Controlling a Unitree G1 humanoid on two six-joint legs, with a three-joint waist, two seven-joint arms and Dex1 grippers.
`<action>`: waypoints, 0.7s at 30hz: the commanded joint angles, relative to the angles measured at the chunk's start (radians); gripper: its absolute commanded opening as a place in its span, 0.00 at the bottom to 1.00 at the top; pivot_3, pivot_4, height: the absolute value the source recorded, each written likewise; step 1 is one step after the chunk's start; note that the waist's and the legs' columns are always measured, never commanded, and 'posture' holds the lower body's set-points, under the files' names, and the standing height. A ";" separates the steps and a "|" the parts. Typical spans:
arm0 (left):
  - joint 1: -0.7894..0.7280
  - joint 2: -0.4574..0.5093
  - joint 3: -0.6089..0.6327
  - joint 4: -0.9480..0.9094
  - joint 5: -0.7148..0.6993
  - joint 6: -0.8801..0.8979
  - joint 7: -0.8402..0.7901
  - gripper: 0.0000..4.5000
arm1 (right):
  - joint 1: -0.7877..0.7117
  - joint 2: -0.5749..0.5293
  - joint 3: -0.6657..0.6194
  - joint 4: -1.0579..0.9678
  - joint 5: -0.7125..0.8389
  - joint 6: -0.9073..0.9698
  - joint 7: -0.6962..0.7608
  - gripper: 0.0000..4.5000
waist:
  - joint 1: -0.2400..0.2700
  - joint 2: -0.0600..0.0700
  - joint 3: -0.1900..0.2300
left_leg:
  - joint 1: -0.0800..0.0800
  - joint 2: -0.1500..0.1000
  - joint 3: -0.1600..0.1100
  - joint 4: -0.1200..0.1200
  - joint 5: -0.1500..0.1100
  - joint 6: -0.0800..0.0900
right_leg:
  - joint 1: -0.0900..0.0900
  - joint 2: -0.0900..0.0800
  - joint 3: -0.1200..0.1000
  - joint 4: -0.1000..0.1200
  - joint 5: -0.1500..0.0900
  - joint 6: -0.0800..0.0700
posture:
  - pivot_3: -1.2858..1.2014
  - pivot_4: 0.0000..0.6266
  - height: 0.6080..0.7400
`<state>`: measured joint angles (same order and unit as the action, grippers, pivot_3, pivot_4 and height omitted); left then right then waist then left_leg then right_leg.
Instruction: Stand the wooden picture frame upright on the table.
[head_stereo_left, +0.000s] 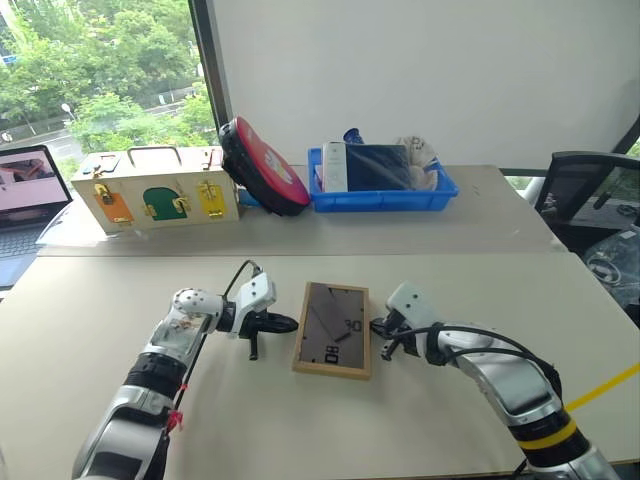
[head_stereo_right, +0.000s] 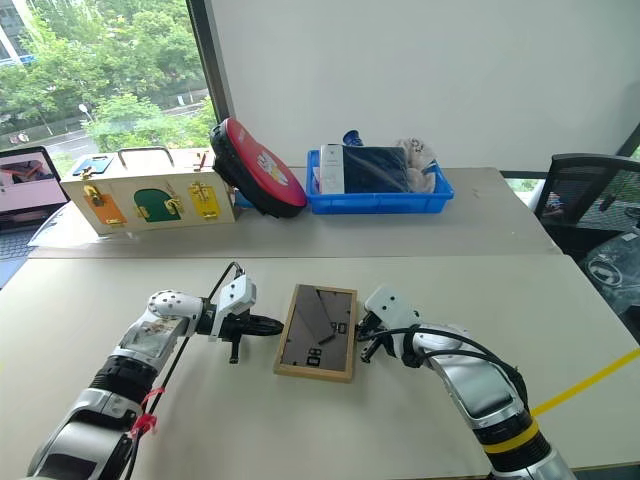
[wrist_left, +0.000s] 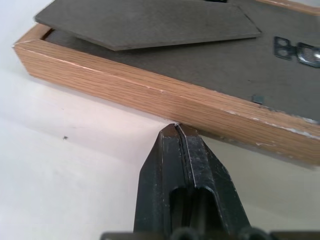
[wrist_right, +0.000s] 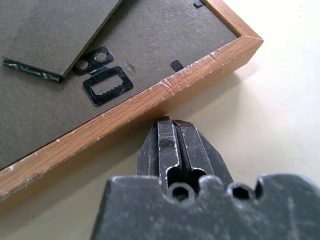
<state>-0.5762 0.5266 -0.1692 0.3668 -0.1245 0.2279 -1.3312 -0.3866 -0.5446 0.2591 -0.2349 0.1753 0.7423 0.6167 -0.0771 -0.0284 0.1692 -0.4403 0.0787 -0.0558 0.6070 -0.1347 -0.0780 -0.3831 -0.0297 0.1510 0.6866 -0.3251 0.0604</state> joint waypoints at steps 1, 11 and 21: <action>0.030 0.024 -0.007 -0.086 -0.038 0.057 -0.025 0.00 | -0.021 0.038 0.056 0.011 -0.001 -0.016 0.037 0.00 | -0.002 0.000 0.000 | 0.000 0.000 0.000 0.000 0.000 0.000 | 0.000 0.000 0.000 0.000 0.000 0.000 | 0.52 0.24 0.96; 0.065 0.053 0.005 -0.138 -0.059 0.091 0.005 0.00 | -0.017 0.058 0.084 -0.001 -0.019 0.000 0.063 0.00 | 0.001 0.000 0.000 | 0.000 0.000 0.000 0.000 0.000 0.000 | 0.000 0.000 0.000 0.000 0.000 0.000 | 0.52 0.24 0.96; 0.033 0.099 -0.008 -0.032 0.019 -0.016 0.045 0.00 | 0.015 0.003 0.051 -0.042 -0.019 0.072 0.071 0.00 | 0.009 0.000 0.000 | 0.000 0.000 0.000 -0.001 0.000 0.000 | 0.000 0.000 0.000 0.000 0.000 0.000 | 0.52 0.24 0.96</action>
<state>-0.5275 0.5980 -0.1808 0.2905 -0.1458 0.2345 -1.3212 -0.4027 -0.5257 0.2993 -0.2675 0.1428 0.7725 0.6650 -0.0684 -0.0285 0.1691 -0.4404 0.0789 -0.0557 0.6065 -0.1348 -0.0781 -0.3833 -0.0296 0.1510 0.6862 -0.3253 0.0600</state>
